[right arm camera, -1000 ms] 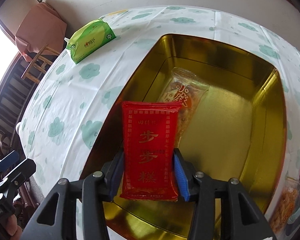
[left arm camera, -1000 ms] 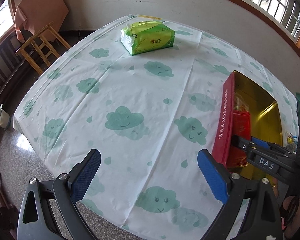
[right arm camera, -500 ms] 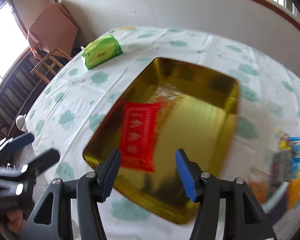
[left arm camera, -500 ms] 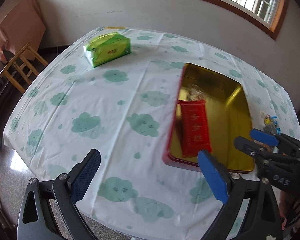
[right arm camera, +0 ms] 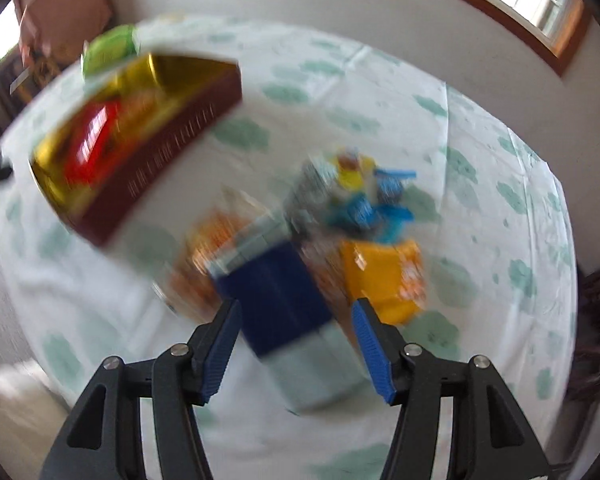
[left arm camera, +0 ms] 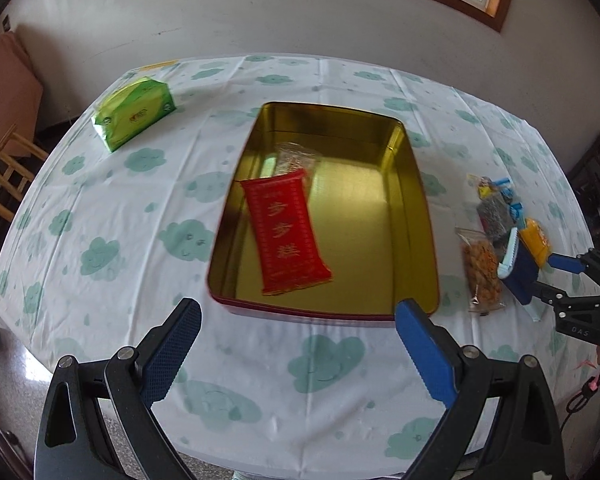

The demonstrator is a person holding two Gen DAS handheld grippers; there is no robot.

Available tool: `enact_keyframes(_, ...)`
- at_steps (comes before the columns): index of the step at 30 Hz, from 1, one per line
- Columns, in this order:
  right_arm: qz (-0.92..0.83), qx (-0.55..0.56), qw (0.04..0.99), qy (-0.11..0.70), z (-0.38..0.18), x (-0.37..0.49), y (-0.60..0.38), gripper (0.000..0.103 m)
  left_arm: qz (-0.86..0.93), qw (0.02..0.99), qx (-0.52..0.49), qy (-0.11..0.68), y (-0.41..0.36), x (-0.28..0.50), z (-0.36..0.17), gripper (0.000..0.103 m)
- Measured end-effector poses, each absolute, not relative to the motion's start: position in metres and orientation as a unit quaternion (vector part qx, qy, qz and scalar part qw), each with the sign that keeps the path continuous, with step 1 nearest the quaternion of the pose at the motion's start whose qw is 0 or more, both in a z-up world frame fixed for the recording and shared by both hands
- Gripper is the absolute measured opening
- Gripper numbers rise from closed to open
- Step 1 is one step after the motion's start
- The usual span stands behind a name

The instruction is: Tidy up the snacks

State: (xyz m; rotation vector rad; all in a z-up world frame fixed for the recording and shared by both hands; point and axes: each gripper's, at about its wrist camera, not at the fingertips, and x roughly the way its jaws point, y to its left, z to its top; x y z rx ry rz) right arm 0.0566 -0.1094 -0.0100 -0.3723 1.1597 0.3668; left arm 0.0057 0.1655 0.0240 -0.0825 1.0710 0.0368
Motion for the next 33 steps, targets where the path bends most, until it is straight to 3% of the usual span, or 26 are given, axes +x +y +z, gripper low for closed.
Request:
enact_keyframes(17,0.220,-0.183,0.778,0.559,-0.048,0.049,-0.100,0.063,-0.002,0.846,-0.007,0.532,0.120,0.013,0.016,0.096)
enact_keyframes(22,0.203,-0.115,0.789,0.569,-0.047,0.040,-0.116,0.054,-0.016,0.842,-0.007,0.538,0.102,0.019,0.014,0.096)
enact_keyframes(33,0.150,-0.061,0.810,0.564,-0.047,0.015,-0.147,0.052,-0.068,0.846,0.028,0.528,0.023,0.039,0.012,0.096)
